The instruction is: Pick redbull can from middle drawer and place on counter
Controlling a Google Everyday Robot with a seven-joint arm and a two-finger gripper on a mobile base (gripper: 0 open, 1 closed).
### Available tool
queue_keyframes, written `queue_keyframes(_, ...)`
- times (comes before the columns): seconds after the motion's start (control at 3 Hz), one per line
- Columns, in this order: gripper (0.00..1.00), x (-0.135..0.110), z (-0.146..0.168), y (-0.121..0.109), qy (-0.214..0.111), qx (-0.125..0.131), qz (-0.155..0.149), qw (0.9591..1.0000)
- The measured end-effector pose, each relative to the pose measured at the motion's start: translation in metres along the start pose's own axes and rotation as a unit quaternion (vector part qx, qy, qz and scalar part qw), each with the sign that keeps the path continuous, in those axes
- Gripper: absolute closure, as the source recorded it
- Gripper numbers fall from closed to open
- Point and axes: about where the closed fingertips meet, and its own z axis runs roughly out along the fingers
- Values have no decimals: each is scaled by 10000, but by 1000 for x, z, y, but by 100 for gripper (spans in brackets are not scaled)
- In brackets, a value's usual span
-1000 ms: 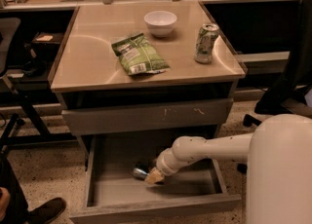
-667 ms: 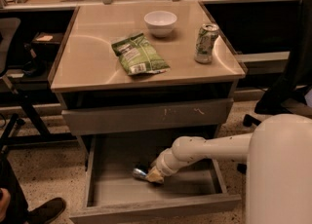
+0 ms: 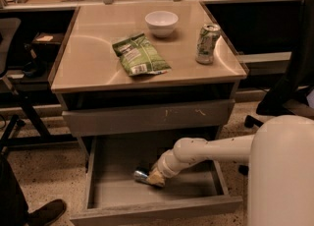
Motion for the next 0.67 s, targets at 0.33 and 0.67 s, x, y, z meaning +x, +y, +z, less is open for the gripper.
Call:
queue_keyframes(0.33,100,-5,-5,4,18,-63,69,10000)
queue_keyframes(0.67,100,-19,-31,18,-35,-129,223,9997)
